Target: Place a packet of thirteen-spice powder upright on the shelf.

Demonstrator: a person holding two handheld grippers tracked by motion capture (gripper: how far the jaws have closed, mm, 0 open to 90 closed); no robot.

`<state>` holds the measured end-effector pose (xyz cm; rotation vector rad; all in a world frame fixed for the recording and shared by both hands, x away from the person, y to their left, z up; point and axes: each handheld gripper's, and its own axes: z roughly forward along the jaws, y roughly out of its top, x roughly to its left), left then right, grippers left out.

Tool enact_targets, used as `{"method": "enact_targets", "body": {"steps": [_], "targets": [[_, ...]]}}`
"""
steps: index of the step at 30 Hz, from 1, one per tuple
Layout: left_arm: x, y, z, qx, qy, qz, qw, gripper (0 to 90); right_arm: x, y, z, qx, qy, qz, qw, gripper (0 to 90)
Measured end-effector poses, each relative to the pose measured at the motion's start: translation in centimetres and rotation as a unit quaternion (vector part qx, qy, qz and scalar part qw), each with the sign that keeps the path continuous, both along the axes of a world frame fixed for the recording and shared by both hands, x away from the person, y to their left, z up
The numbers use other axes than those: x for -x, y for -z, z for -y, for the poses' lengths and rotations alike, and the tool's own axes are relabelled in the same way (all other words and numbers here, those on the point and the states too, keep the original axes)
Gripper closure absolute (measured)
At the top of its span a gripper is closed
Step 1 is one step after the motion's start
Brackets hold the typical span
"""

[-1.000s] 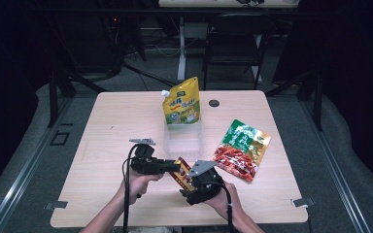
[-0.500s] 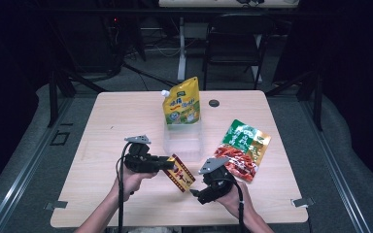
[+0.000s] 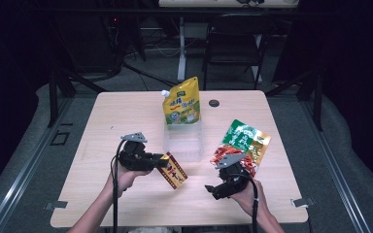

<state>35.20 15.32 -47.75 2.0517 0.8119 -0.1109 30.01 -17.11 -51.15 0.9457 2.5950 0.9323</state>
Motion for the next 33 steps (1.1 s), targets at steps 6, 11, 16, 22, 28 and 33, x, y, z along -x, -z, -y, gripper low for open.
{"method": "enact_targets", "body": {"steps": [6,11,16,22,28,33], "targets": [[-0.5,-0.8,-0.5,-0.012,0.017,0.01,0.9997,68.4,0.0,0.1,1.1,0.009,0.011,-0.002,0.9999,13.7],[-1.0,-1.6,-0.9,-0.033,0.026,0.02,0.9989,68.5,-0.1,0.5,1.7,0.023,0.016,-0.01,0.9996,14.2],[-1.4,-2.3,-1.1,-0.043,0.029,0.026,0.9983,68.4,-0.3,0.5,2.2,0.025,0.026,-0.011,0.9993,14.3],[-1.9,-3.2,-1.4,-0.043,0.038,0.031,0.9979,68.4,-0.4,0.7,2.5,0.025,0.027,-0.014,0.9992,14.4],[-2.1,-4.6,-1.2,-0.052,0.051,0.046,0.9963,68.5,-0.7,1.0,2.7,0.031,0.032,-0.02,0.9988,14.5],[-2.3,-5.9,-1.0,-0.058,0.052,0.061,0.9951,68.4,-0.9,1.1,3.0,0.031,0.042,-0.022,0.9984,14.5]]}}
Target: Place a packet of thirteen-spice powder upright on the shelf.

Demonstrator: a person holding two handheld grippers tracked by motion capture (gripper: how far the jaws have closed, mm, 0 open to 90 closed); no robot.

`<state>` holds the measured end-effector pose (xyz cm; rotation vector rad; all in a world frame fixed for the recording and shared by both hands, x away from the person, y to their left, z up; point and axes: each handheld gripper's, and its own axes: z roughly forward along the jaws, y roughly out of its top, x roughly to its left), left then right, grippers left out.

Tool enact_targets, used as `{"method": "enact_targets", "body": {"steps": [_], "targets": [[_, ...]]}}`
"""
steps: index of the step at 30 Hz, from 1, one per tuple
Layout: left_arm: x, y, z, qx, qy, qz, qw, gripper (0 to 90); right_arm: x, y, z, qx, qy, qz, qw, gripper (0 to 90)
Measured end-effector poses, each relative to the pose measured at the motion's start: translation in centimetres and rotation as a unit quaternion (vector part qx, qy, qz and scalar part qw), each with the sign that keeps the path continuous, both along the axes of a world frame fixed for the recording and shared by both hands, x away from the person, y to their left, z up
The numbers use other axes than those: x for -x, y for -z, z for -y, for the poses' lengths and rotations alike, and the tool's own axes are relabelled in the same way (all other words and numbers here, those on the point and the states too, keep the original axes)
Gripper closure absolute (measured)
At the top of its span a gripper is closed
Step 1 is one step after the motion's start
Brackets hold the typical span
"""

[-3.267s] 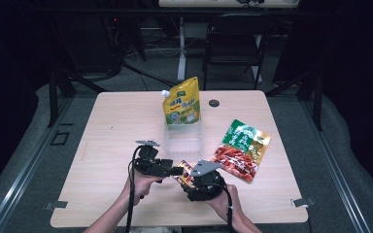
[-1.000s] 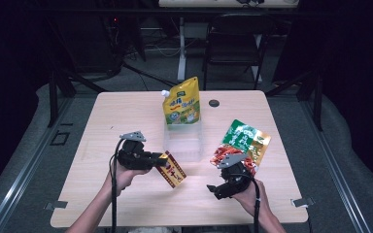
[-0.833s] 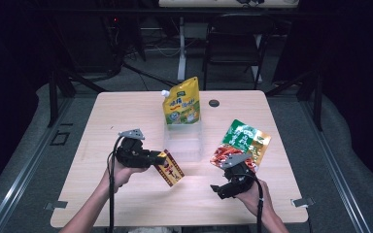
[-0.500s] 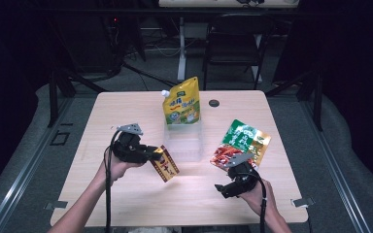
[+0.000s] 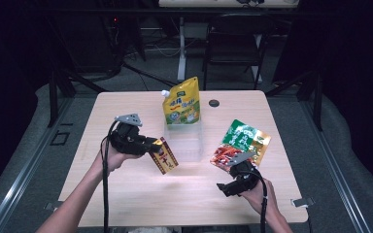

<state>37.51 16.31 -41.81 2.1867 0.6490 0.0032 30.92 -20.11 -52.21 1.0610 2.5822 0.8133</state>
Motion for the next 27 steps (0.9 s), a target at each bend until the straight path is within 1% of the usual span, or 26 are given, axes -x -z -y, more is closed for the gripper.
{"method": "enact_targets", "body": {"steps": [2,3,7,12,17,21,22,27], "targets": [[-0.2,-0.7,0.2,-0.002,0.002,0.008,1.0,68.4,0.0,0.1,0.0,-0.003,0.001,-0.002,1.0,14.4],[-0.3,-0.9,0.3,-0.003,0.003,0.01,0.9999,68.5,0.0,0.1,0.0,0.0,0.001,-0.002,1.0,14.5],[-0.8,-1.9,0.7,-0.008,0.007,0.023,0.9997,68.4,-0.1,0.1,-0.1,0.0,-0.001,-0.003,1.0,14.4],[-1.3,-3.1,1.0,-0.005,0.01,0.035,0.9993,68.4,-0.1,0.1,-0.1,0.002,-0.002,-0.002,1.0,14.5],[-1.6,-4.1,1.3,-0.009,0.009,0.045,0.9989,68.4,-0.1,0.1,-0.1,0.001,-0.001,-0.001,1.0,14.5],[-2.1,-4.6,1.5,-0.01,0.006,0.055,0.9984,68.4,-0.1,0.1,-0.1,0.0,-0.001,-0.001,1.0,14.5],[-2.3,-4.7,1.6,-0.014,0.007,0.058,0.9982,68.4,-0.1,0.0,-0.1,0.001,-0.001,-0.001,1.0,14.5],[-3.2,-4.8,1.9,-0.013,0.004,0.067,0.9976,68.4,-0.1,0.1,-0.1,-0.001,0.0,-0.002,1.0,14.5]]}}
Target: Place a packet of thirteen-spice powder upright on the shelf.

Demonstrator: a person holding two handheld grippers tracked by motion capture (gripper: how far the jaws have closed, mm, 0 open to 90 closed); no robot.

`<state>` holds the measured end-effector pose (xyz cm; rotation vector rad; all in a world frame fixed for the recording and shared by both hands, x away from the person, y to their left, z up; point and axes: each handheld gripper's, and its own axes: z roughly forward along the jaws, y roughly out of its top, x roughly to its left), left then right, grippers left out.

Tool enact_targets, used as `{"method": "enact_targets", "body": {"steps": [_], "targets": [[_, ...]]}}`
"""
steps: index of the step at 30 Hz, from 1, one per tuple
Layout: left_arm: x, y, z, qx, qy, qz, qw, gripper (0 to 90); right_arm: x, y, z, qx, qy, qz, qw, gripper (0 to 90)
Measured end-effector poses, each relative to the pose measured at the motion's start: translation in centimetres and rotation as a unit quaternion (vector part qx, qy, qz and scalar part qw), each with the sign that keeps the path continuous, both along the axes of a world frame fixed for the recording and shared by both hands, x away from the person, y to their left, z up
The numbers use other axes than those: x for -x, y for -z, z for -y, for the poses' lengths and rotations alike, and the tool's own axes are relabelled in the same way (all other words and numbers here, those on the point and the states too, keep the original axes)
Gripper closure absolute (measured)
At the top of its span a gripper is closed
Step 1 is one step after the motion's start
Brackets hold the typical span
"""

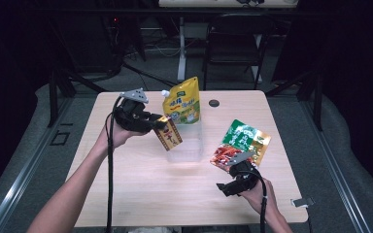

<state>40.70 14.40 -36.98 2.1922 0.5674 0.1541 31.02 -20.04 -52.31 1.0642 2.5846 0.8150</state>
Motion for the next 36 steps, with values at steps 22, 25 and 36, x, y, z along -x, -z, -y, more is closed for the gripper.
{"method": "enact_targets", "body": {"steps": [22,25,36], "targets": [[-2.9,2.1,2.7,-0.044,0.013,0.011,0.9989,68.1,0.0,0.1,0.0,0.002,-0.004,-0.003,1.0,14.4],[-3.2,2.6,3.2,-0.056,0.019,0.012,0.9982,68.1,-0.1,0.1,-0.1,0.003,-0.004,-0.004,1.0,14.3],[-3.7,4.4,4.1,-0.084,0.042,0.001,0.9956,67.9,-0.1,0.3,0.0,-0.001,-0.004,-0.003,1.0,14.2]]}}
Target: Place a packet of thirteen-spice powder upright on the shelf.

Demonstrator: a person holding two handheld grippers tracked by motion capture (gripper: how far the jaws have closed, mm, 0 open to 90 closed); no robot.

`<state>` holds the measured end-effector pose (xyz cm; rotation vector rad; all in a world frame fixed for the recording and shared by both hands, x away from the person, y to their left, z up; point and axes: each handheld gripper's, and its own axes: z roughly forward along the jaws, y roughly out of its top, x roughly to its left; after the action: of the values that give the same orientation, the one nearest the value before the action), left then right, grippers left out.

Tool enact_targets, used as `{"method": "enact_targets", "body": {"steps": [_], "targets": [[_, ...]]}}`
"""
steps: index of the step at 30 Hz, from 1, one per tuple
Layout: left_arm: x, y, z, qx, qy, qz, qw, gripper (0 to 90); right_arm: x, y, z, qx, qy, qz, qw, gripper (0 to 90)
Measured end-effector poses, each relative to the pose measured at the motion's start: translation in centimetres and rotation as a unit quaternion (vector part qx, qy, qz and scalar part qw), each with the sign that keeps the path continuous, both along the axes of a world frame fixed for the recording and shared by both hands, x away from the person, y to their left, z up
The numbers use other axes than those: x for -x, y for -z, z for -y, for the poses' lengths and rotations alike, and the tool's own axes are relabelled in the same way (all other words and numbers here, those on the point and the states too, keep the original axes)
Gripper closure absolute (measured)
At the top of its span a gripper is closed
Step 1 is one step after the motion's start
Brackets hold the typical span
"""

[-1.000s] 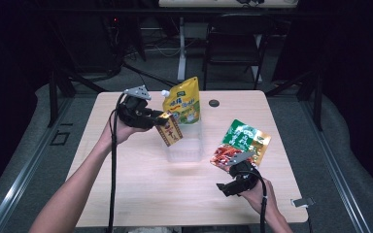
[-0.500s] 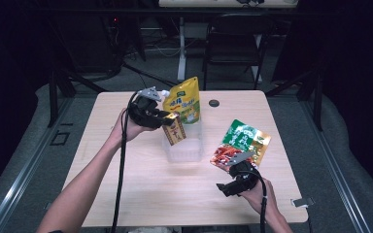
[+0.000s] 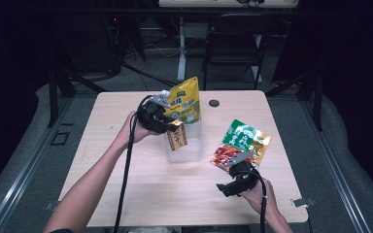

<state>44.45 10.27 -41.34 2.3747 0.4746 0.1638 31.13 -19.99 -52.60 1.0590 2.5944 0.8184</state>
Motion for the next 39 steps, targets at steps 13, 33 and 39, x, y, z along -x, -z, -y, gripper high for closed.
{"method": "enact_targets", "body": {"steps": [13,33,39], "targets": [[-0.5,2.9,0.8,-0.02,0.023,-0.018,0.9994,67.8,0.0,-0.1,0.0,0.004,0.001,-0.006,1.0,14.2],[-1.1,5.0,1.3,-0.032,0.026,-0.035,0.9985,67.7,0.0,0.1,0.0,0.002,-0.001,-0.009,1.0,14.2],[-1.3,5.1,1.4,-0.032,0.031,-0.029,0.9986,67.3,-0.1,0.1,-0.1,0.002,-0.002,-0.009,1.0,14.2]]}}
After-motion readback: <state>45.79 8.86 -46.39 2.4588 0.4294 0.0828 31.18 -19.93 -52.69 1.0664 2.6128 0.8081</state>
